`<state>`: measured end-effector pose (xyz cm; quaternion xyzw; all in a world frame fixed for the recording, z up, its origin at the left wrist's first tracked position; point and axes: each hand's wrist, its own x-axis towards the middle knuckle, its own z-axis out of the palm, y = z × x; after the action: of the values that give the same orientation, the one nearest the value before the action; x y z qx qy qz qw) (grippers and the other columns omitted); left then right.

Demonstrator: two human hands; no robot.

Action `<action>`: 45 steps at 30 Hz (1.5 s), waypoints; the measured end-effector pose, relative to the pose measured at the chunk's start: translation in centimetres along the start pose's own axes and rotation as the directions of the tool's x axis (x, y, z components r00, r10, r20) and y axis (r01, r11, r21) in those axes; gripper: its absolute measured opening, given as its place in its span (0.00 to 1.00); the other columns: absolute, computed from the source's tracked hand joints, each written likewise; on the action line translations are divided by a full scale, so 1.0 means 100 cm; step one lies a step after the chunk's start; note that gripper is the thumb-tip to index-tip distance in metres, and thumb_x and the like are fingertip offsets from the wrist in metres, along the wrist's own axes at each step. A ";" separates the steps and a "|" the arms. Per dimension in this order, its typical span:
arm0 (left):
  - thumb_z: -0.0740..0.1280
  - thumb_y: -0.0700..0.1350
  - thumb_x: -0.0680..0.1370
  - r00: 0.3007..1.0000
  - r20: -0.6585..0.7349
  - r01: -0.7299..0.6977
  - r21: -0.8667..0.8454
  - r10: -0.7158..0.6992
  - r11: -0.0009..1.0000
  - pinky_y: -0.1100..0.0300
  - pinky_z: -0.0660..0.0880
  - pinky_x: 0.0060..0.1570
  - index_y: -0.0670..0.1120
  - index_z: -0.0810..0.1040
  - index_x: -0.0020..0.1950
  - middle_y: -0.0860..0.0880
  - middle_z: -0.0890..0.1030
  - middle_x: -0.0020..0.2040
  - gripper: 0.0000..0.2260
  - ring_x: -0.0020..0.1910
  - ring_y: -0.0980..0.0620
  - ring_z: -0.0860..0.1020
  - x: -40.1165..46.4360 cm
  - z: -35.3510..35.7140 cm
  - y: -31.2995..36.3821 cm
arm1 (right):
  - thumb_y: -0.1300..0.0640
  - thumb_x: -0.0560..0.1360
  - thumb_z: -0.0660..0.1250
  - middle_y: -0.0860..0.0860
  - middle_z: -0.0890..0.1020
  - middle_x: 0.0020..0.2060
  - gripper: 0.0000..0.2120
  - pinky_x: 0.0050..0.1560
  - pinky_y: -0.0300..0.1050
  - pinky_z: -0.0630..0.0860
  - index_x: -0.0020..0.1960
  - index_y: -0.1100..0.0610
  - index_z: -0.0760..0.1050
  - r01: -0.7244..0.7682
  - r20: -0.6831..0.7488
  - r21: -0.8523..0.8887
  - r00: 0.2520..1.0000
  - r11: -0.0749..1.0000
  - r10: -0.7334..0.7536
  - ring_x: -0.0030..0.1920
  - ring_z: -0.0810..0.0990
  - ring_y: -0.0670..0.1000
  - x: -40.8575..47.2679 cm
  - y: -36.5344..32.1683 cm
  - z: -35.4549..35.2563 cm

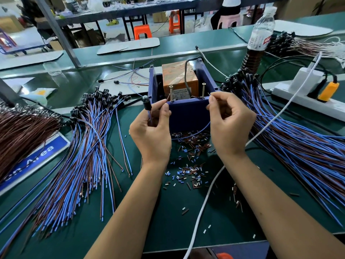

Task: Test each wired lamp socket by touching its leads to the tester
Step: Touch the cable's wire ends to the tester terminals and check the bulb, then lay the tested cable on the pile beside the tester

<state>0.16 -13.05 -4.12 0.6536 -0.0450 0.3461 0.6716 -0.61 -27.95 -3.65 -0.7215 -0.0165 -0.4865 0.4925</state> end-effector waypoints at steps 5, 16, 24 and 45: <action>0.72 0.36 0.80 1.000 0.002 0.002 0.001 -0.002 1.000 0.64 0.78 0.46 0.43 0.86 0.52 0.48 0.85 0.40 0.04 0.40 0.55 0.82 -0.001 0.001 0.004 | 0.59 0.83 0.68 0.47 0.86 0.40 0.07 0.44 0.41 0.82 0.54 0.59 0.85 0.028 0.065 0.018 0.997 0.999 -0.029 0.42 0.86 0.43 -0.001 -0.005 0.001; 0.72 0.34 0.79 0.998 0.002 -0.065 0.065 0.065 0.996 0.67 0.77 0.46 0.41 0.85 0.52 0.53 0.84 0.40 0.05 0.39 0.57 0.81 -0.002 0.001 0.008 | 0.61 0.83 0.69 0.51 0.87 0.43 0.09 0.45 0.42 0.82 0.57 0.64 0.85 0.025 0.087 0.015 0.996 1.000 -0.027 0.43 0.86 0.44 -0.002 -0.006 -0.001; 0.72 0.38 0.79 0.997 -0.063 -0.037 0.031 0.039 0.999 0.53 0.81 0.46 0.42 0.87 0.53 0.46 0.86 0.42 0.05 0.42 0.44 0.85 -0.006 -0.004 0.010 | 0.59 0.82 0.69 0.46 0.86 0.41 0.06 0.45 0.41 0.81 0.57 0.59 0.84 -0.066 0.071 0.074 0.996 0.995 0.061 0.43 0.86 0.45 -0.007 -0.005 -0.009; 0.50 0.37 0.87 -0.180 0.796 0.919 0.346 -0.577 0.190 0.66 0.58 0.13 0.41 0.67 0.41 0.49 0.68 0.35 0.15 0.13 0.60 0.61 -0.107 0.247 0.102 | 0.50 0.76 0.68 0.50 0.85 0.48 0.12 0.46 0.38 0.80 0.57 0.51 0.84 -0.410 -0.389 -0.317 0.879 0.855 0.277 0.39 0.81 0.39 0.049 0.013 -0.245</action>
<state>-3.59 -40.75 2.51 0.4678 -0.0065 -0.5108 0.7212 -14.21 -48.64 -0.01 -0.7040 0.2941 -0.4961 0.4146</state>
